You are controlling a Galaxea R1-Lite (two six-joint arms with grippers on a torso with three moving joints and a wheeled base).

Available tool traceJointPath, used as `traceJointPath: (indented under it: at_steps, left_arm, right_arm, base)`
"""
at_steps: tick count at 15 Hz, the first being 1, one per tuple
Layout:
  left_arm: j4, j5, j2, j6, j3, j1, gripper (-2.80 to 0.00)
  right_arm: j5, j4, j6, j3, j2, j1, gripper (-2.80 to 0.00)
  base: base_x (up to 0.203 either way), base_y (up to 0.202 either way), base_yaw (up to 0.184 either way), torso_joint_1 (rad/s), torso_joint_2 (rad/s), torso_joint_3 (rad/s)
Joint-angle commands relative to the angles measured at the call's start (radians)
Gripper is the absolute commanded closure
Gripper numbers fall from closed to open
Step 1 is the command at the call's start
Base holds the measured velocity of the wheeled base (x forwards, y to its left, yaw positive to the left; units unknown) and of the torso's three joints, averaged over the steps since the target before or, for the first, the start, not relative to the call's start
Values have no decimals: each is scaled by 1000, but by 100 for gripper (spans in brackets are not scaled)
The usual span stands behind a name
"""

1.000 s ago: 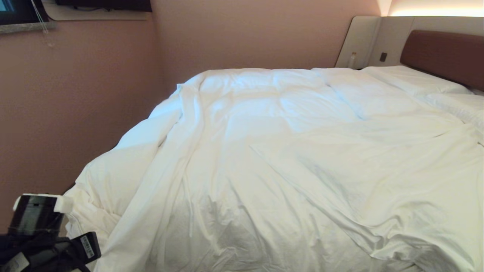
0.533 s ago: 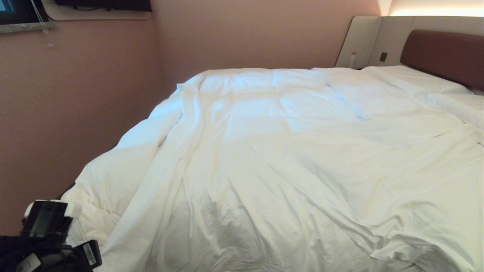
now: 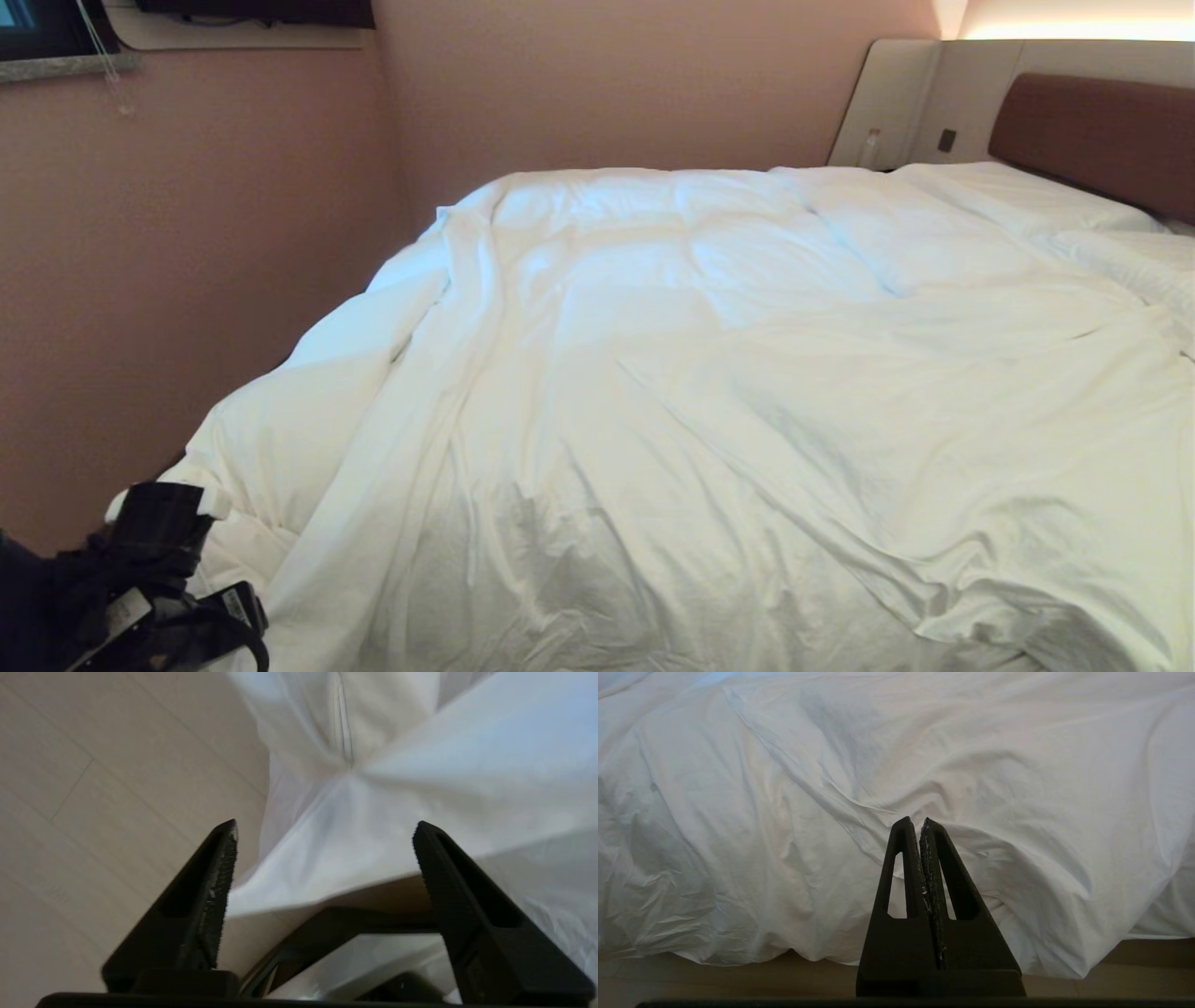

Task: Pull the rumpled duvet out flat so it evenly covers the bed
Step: Flatten the corners of the folded blanket

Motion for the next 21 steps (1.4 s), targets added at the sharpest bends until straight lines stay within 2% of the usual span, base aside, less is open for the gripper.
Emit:
traceJointPath:
  at_steps: [1,3,10,15,17,21]
  left_arm:
    - [-52,4,75,-1,-3,3,-280]
    - [-109,18,126,2,-3,4,-280]
    - [-131,27,205,7,-6,4,-280]
    - [-193,16,98,13,52,2,-280]
    - [-198,-32,39,20,77,2,-280]
    - [-191,-108,34,38,112,2,-280]
  right_arm:
    - [0,0,0,0,1,0,0]
    - [0,0,0,0,1,0,0]
    - [0,0,0,0,1,0,0]
    - [0,0,0,0,1,0,0]
    - [0,0,0,0,1,0,0]
    - [0,0,0,0,1,0,0]
  base:
    - [0,0,0,0,0,0]
    - [0,0,0,0,0,0]
    - [0,0,0,0,0,0]
    - [0,0,0,0,0,0]
    - [0,0,0,0,0,0]
    - [0,0,0,0,0,0]
